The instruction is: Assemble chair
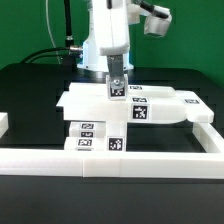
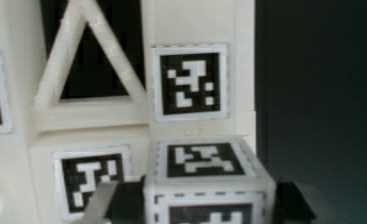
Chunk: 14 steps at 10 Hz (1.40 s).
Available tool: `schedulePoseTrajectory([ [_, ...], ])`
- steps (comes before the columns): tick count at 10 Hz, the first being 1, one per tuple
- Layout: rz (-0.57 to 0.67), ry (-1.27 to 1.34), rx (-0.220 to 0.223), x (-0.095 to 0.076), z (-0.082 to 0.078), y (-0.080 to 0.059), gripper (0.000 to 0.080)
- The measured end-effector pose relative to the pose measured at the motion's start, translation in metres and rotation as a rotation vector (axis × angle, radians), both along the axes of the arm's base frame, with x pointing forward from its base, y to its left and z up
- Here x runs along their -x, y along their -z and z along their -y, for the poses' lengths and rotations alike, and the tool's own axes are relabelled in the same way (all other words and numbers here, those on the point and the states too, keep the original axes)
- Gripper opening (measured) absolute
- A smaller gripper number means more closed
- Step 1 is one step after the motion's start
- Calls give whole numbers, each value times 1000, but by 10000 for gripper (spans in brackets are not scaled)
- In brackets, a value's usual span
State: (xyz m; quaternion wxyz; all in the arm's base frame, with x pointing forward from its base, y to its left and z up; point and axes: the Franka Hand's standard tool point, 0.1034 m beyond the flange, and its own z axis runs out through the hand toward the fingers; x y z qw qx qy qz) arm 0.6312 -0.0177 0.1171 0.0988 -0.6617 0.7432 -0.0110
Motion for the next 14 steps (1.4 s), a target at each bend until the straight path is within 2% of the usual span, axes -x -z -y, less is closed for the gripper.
schedulePoseTrajectory([
  [7, -39, 331, -56, 0, -2, 0, 285],
  [10, -65, 553, -104, 0, -5, 1, 285],
  [13, -73, 631, -135, -1, -10, 1, 285],
  [14, -69, 595, -129, -1, -10, 1, 294],
])
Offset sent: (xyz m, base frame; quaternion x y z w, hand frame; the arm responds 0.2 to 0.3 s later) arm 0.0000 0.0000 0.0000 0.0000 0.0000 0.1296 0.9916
